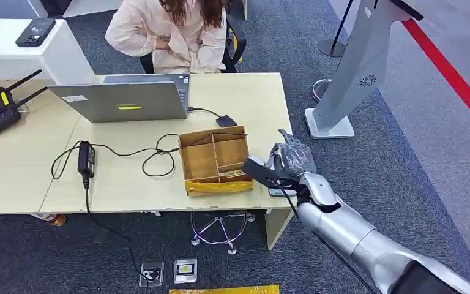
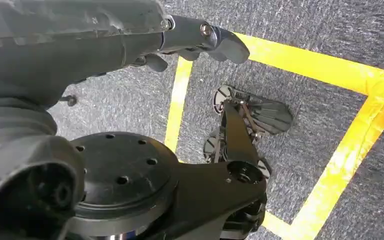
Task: Pass the card to the sensor for recognition and then transmit it.
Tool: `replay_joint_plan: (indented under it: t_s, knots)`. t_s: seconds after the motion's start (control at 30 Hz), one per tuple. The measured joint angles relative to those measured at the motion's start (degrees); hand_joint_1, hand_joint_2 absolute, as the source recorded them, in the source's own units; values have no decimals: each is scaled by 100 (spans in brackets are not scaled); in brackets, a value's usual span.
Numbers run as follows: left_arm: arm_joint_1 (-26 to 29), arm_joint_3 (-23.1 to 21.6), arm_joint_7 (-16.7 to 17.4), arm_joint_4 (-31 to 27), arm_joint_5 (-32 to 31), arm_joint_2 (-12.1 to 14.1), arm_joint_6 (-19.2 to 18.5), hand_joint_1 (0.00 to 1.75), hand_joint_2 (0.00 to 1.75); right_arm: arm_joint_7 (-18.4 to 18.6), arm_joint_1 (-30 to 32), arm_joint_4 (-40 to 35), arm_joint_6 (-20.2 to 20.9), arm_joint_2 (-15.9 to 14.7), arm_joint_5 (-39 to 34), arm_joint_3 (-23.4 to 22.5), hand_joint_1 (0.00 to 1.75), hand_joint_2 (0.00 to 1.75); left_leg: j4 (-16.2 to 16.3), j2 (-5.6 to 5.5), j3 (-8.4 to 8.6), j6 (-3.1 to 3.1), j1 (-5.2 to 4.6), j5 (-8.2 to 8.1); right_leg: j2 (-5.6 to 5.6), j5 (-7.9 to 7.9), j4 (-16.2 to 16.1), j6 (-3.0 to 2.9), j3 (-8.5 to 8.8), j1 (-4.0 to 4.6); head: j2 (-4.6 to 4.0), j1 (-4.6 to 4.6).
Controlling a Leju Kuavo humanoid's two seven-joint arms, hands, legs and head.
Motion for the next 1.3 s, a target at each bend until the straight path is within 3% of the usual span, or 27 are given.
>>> replay_joint_plan:
  t_s: [1.3]
  knots:
    - [5, 4, 201, 0, 68, 94, 127, 0, 0, -28, 144, 573, 39, 13, -186, -378, 175, 175, 0, 0, 1, 0, 0, 0, 0, 0, 0, 0, 1, 0, 0, -2]
